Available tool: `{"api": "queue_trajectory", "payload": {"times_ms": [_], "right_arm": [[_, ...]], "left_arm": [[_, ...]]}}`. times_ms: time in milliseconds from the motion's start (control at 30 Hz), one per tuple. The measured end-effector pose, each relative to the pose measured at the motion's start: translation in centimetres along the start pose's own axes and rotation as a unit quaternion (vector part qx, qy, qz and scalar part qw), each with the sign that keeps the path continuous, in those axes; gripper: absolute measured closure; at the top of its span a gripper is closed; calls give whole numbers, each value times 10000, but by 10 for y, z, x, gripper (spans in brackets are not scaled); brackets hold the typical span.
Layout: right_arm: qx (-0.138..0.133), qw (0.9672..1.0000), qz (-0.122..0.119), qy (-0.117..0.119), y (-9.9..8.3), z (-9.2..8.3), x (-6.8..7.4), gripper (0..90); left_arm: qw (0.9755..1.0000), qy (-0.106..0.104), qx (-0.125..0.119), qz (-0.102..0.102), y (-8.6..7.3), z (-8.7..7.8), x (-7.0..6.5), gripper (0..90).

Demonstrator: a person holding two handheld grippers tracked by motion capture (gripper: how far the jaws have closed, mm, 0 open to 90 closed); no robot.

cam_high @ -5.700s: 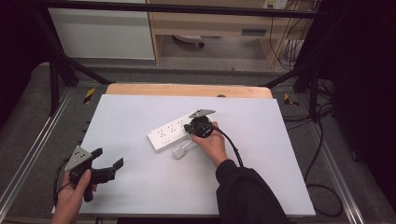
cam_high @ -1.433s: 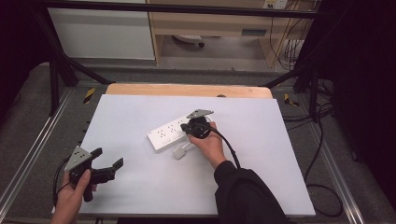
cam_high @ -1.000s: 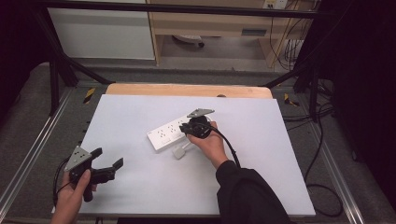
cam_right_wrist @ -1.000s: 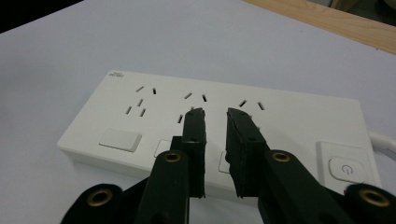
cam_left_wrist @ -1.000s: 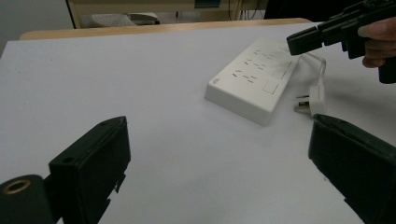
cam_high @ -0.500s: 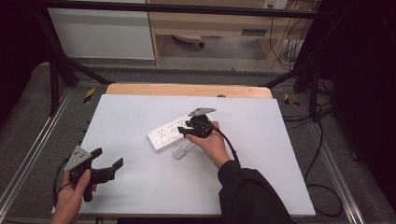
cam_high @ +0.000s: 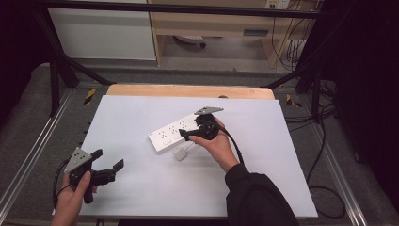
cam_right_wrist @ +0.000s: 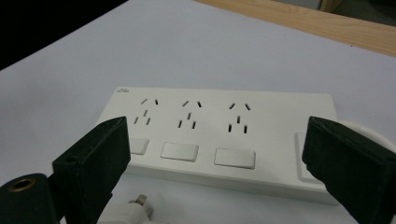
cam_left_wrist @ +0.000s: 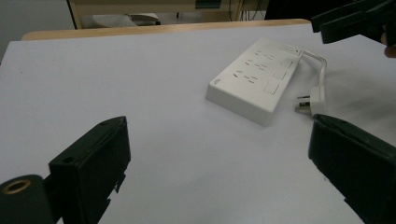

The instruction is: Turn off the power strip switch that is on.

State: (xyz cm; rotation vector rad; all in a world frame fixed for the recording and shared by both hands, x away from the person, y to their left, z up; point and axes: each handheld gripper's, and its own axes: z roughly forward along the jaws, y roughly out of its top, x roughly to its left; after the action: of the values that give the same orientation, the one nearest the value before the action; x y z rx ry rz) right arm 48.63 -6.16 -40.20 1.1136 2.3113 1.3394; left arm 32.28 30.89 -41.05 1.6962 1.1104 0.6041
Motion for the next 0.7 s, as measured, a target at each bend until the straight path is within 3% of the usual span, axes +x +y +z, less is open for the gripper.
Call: {"api": "queue_trajectory", "payload": {"times_ms": [200, 400, 700], "right_arm": [[-348, 9992, -188, -45, -7, -33, 2, 44], [-597, 9972, -346, -298, -29, -72, -2, 42], [-943, 9924, -113, -787, -81, -137, -27, 42]], "left_arm": [[10000, -3, 16, 14, 0, 0, -1, 55], [10000, -1, 16, -4, -1, 0, -2, 55], [10000, 2, 34, -26, -2, -1, -2, 55]]}}
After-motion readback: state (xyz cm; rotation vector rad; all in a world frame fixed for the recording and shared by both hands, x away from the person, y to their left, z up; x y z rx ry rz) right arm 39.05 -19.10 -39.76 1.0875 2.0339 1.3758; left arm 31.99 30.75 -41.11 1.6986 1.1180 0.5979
